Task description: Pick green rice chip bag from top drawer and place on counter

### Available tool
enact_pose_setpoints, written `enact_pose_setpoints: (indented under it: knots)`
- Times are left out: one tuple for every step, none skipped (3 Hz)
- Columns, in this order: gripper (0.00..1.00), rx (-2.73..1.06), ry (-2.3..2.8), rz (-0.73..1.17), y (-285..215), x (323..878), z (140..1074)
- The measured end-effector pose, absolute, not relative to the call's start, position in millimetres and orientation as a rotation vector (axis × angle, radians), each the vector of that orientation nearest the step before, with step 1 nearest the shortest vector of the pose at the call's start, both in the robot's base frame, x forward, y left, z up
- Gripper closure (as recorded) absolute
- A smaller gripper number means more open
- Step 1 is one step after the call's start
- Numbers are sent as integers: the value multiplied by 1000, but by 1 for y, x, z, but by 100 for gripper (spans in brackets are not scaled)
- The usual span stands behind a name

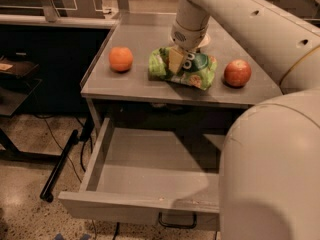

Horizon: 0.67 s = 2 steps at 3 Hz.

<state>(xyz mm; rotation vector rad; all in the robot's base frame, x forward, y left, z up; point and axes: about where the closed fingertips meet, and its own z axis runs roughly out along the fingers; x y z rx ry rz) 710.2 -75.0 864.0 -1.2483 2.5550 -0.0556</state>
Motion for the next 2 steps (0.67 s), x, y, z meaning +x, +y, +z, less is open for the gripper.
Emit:
enact_pose_setpoints:
  knots:
    - [0, -1248, 2555, -56, -75, 710, 864]
    - [0, -1248, 2555, -56, -75, 710, 864]
